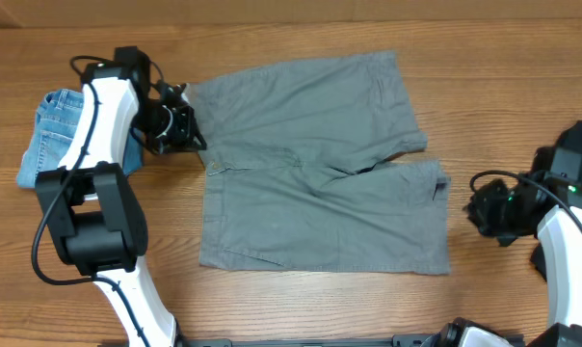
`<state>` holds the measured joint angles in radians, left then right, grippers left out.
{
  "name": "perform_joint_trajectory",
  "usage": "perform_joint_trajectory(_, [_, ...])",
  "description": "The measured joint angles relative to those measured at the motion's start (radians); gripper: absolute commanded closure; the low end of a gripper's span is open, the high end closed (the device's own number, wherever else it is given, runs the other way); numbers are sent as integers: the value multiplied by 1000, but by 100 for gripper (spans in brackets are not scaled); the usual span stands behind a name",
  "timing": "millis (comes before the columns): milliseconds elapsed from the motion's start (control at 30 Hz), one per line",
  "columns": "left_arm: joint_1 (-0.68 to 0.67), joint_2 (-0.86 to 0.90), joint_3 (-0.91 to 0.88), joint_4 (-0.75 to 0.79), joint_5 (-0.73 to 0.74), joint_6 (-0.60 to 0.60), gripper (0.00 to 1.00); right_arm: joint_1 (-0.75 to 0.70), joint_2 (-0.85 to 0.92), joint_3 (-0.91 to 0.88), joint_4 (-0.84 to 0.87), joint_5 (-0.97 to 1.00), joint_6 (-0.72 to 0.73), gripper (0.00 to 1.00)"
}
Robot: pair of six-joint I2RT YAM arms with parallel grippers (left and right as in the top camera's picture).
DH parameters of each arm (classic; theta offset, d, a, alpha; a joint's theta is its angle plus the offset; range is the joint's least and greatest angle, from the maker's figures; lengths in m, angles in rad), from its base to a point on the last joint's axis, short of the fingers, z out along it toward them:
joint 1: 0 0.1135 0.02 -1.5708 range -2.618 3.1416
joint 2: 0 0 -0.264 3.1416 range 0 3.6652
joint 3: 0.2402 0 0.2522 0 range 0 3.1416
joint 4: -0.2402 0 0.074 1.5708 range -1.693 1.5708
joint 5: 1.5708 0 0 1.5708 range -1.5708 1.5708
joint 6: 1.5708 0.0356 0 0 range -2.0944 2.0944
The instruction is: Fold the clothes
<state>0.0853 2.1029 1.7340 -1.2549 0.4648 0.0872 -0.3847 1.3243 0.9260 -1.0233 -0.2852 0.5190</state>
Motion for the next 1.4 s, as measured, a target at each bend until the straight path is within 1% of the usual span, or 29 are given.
perform_joint_trajectory(200, [-40, 0, 0, -55, 10, 19, 82, 37, 17, -29, -13, -4, -14, 81])
perform_joint_trajectory(233, [-45, 0, 0, -71, 12, 21, 83, 48, 21, -48, -10, -4, -16, 83])
perform_joint_trajectory(367, [-47, -2, 0, -134, 13, 23, 83, 74, 53, -166, -3, -6, 4, 84])
perform_joint_trajectory(400, [-47, -5, 0, -143, 11, 25, 83, 74, 62, -199, 7, -6, 15, 79])
perform_joint_trajectory(467, [-47, -16, 0, -158, -3, 25, 82, 74, 80, -267, 26, -3, 54, 74])
perform_joint_trajectory(500, [-47, -27, 0, -167, -13, 24, 81, 72, 87, -298, 30, -2, 74, 73])
perform_joint_trajectory(533, [-47, -37, 0, -172, -19, 24, 81, 72, 91, -324, 29, -2, 93, 74])
perform_joint_trajectory(633, [-47, -85, 0, -200, -35, 24, 80, 64, 92, -374, 3, -20, 145, 91])
perform_joint_trajectory(700, [-50, -107, 0, -217, -39, 24, 80, 60, 92, -377, -16, -34, 161, 91])
perform_joint_trajectory(833, [-72, -127, -18, -214, -50, 23, 80, 58, 74, -377, -50, -40, 163, 87])
perform_joint_trajectory(1000, [-142, -130, -140, -162, -79, -8, 81, 58, -27, -335, -99, -39, 161, 86])
perform_joint_trajectory(1133, [-192, -130, -253, -112, -106, -55, 81, 58, -101, -249, -101, -39, 152, 83])
perform_joint_trajectory(1233, [-216, -130, -348, -42, -131, -96, 82, 58, -126, -186, -90, -36, 134, 69])
perform_joint_trajectory(1267, [-219, -130, -374, -22, -137, -110, 83, 58, -129, -172, -84, -35, 128, 65])
perform_joint_trajectory(1400, [-222, -130, -481, 79, -164, -189, 92, 58, -130, -158, -61, -29, 107, 58])
